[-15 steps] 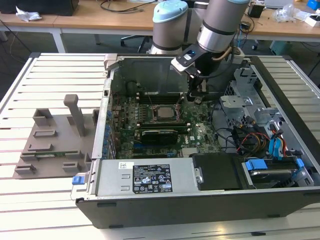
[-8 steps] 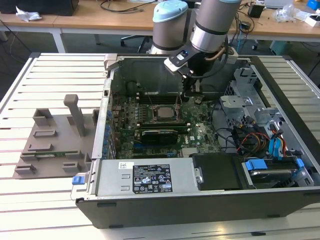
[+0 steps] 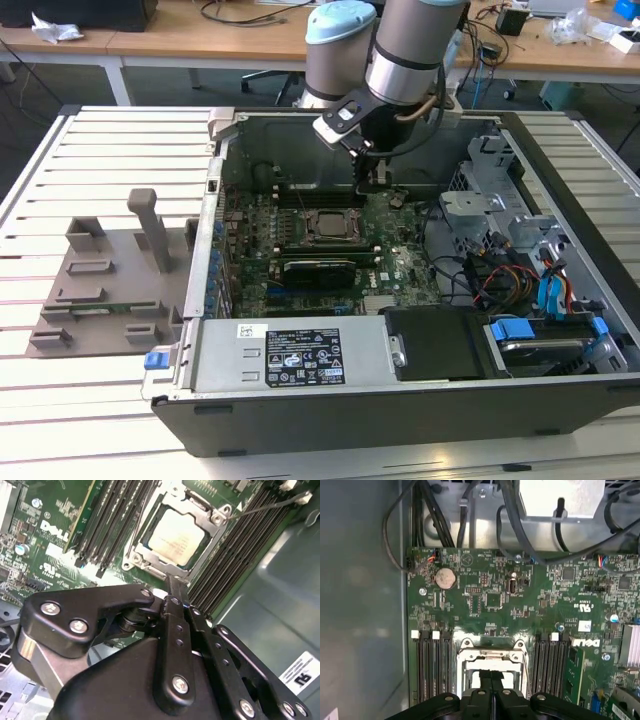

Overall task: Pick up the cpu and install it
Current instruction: 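Close the cpu cover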

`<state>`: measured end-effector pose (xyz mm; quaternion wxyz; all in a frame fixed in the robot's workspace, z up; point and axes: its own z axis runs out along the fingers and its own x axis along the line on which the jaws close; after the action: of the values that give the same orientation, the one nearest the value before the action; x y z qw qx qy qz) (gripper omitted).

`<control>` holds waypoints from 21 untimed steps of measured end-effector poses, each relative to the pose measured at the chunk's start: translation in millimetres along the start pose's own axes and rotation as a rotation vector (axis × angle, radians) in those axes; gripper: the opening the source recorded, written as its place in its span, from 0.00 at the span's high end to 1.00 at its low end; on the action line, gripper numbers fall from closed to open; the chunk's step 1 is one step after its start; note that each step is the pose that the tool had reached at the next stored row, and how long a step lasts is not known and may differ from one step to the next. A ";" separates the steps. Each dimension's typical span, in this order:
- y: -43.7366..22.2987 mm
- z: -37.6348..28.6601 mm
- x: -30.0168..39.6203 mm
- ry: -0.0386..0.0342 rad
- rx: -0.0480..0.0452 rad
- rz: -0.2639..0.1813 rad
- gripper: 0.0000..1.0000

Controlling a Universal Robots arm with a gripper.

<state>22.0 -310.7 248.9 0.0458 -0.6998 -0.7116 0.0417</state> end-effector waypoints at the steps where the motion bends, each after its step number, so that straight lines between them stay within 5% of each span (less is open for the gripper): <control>1: -1.5 0.3 0.0 0.0000 0.0000 0.000 0.89; 7: -10.9 2.3 0.2 0.0000 0.0000 0.000 0.89; 21: -15.1 3.8 0.3 0.0000 0.0000 0.000 0.89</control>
<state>6.5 -310.7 247.0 0.0458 -0.6998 -0.7117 0.0418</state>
